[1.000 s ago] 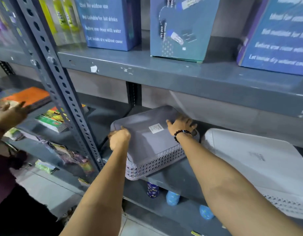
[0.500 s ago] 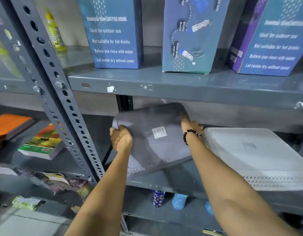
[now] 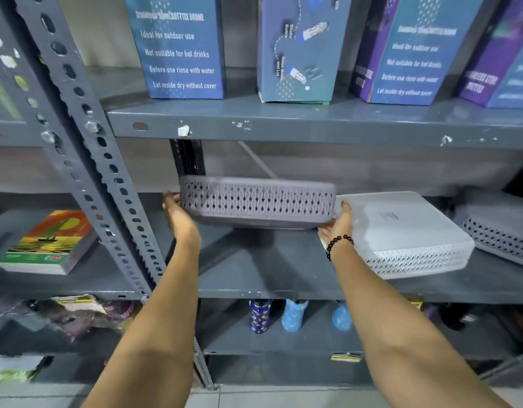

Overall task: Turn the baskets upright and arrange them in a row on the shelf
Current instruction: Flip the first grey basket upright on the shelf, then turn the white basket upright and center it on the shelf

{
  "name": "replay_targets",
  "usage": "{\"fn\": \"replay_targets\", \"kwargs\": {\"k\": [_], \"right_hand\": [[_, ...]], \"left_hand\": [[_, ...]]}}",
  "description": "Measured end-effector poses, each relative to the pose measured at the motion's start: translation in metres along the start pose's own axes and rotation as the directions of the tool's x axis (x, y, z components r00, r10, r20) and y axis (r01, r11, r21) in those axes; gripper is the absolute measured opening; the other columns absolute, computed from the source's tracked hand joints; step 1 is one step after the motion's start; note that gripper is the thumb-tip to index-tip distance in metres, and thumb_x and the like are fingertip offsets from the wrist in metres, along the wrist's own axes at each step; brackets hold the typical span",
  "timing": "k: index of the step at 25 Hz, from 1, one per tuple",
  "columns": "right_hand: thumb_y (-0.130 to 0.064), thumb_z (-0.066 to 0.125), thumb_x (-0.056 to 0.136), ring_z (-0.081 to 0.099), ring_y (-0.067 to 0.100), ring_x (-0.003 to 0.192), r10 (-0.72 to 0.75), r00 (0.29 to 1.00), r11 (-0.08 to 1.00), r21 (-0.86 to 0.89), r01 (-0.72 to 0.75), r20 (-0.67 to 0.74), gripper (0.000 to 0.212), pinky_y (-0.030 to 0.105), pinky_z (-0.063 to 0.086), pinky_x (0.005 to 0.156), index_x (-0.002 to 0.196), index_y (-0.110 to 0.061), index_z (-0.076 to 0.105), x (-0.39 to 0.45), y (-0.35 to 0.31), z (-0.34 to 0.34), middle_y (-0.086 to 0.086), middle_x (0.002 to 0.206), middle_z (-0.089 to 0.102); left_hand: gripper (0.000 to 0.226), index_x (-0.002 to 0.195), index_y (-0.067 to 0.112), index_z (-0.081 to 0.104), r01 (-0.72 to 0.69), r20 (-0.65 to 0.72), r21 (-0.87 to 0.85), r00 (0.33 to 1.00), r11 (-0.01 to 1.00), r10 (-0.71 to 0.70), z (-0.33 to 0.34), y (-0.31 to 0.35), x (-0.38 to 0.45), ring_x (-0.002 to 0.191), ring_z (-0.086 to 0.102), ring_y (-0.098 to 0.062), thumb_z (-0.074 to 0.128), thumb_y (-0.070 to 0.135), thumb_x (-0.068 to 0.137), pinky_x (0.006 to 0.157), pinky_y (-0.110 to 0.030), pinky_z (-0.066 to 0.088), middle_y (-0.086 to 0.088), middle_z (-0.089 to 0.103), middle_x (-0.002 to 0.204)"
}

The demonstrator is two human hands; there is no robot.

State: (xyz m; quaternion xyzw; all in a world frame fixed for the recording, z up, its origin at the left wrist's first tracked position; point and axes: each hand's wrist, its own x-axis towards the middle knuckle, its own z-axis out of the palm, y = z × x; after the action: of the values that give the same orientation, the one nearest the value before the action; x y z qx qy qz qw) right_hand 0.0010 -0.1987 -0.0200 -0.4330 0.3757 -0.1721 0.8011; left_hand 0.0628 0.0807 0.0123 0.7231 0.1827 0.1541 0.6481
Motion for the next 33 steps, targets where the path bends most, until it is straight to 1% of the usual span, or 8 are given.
{"fn": "replay_targets", "kwargs": {"k": [3,6,9,14,18,23,28,33], "right_hand": [[-0.074,0.071,0.035,0.059,0.031,0.112,0.077,0.996,0.968,-0.242,-0.064,0.043,0.083,0.047,0.041,0.103,0.101,-0.024,0.064,0.062,0.016,-0.017,0.008,0.124,0.063],[-0.048,0.058,0.076,0.058,0.026,0.096,0.088,0.988,0.927,-0.373,-0.034,0.127,0.034,0.040,0.048,0.093,0.099,-0.023,0.064,0.038,0.009,-0.021,0.011,0.112,0.063],[-0.028,0.039,0.096,0.053,0.029,0.119,0.042,0.996,0.829,-0.560,0.012,0.082,0.044,0.041,0.041,0.108,0.129,-0.001,0.051,0.000,0.002,-0.017,0.022,0.136,0.051],[-0.028,0.037,0.095,0.058,0.029,0.110,0.056,0.998,0.731,-0.682,-0.014,0.039,0.046,0.036,0.045,0.090,0.126,0.004,0.050,0.003,0.012,-0.025,0.018,0.120,0.059],[-0.031,0.039,0.094,0.058,0.034,0.115,0.063,0.998,0.712,-0.701,-0.024,0.030,0.052,0.044,0.047,0.101,0.129,0.007,0.045,0.003,0.018,-0.028,0.023,0.126,0.057],[-0.027,0.041,0.094,0.058,0.034,0.113,0.012,0.999,0.697,-0.717,0.013,0.029,0.046,0.042,0.047,0.099,0.124,0.008,0.049,-0.015,0.013,-0.027,0.020,0.122,0.060],[-0.020,0.042,0.092,0.041,0.017,0.054,-0.135,0.988,0.597,-0.790,0.141,0.074,0.020,0.024,0.030,0.049,0.083,-0.007,0.056,-0.019,0.011,-0.023,0.003,0.062,0.043],[-0.007,0.045,0.088,0.051,0.021,0.075,-0.393,0.903,0.517,-0.769,0.375,0.175,0.022,0.024,0.040,0.065,0.077,-0.008,0.064,-0.022,-0.010,-0.029,0.009,0.076,0.057]], "left_hand": [[0.024,0.070,0.034,0.044,0.144,0.082,-0.021,0.986,0.989,-0.142,-0.013,-0.006,-0.019,0.091,0.048,-0.018,0.038,0.045,0.091,0.075,-0.027,0.041,0.004,0.052,0.085],[0.025,0.095,0.013,0.060,0.343,0.045,0.031,0.938,0.939,-0.345,-0.021,-0.020,-0.034,0.095,0.056,-0.026,0.036,0.018,0.098,0.080,-0.033,0.043,-0.013,0.061,0.093],[0.039,0.128,-0.005,0.053,0.322,-0.016,0.118,0.946,0.939,-0.323,-0.021,-0.027,-0.048,0.124,0.052,-0.036,0.034,0.013,0.098,0.103,-0.042,0.042,-0.024,0.055,0.133],[0.035,0.123,0.000,0.059,0.354,-0.149,0.102,0.929,0.930,-0.338,-0.018,-0.040,-0.049,0.118,0.057,-0.036,0.040,0.006,0.095,0.098,-0.039,0.047,-0.022,0.060,0.129],[0.036,0.123,-0.001,0.059,0.339,-0.158,0.218,0.938,0.915,-0.310,-0.020,-0.044,-0.053,0.117,0.057,-0.037,0.038,-0.001,0.094,0.096,-0.039,0.047,-0.023,0.060,0.129],[0.032,0.121,-0.002,0.057,0.204,-0.125,0.409,0.978,0.889,-0.167,-0.017,-0.044,-0.055,0.110,0.061,-0.040,0.044,0.000,0.091,0.095,-0.046,0.051,-0.026,0.064,0.121],[0.037,0.126,-0.003,0.049,-0.113,0.090,0.575,0.993,0.810,0.075,0.012,-0.029,-0.061,0.109,0.062,-0.036,0.054,0.002,0.089,0.095,-0.045,0.053,-0.023,0.062,0.120],[0.041,0.134,0.000,0.045,-0.284,0.304,0.480,0.941,0.830,0.146,0.075,-0.015,-0.099,0.121,0.055,-0.036,0.047,0.005,0.094,0.103,-0.046,0.046,-0.021,0.055,0.133]]}}
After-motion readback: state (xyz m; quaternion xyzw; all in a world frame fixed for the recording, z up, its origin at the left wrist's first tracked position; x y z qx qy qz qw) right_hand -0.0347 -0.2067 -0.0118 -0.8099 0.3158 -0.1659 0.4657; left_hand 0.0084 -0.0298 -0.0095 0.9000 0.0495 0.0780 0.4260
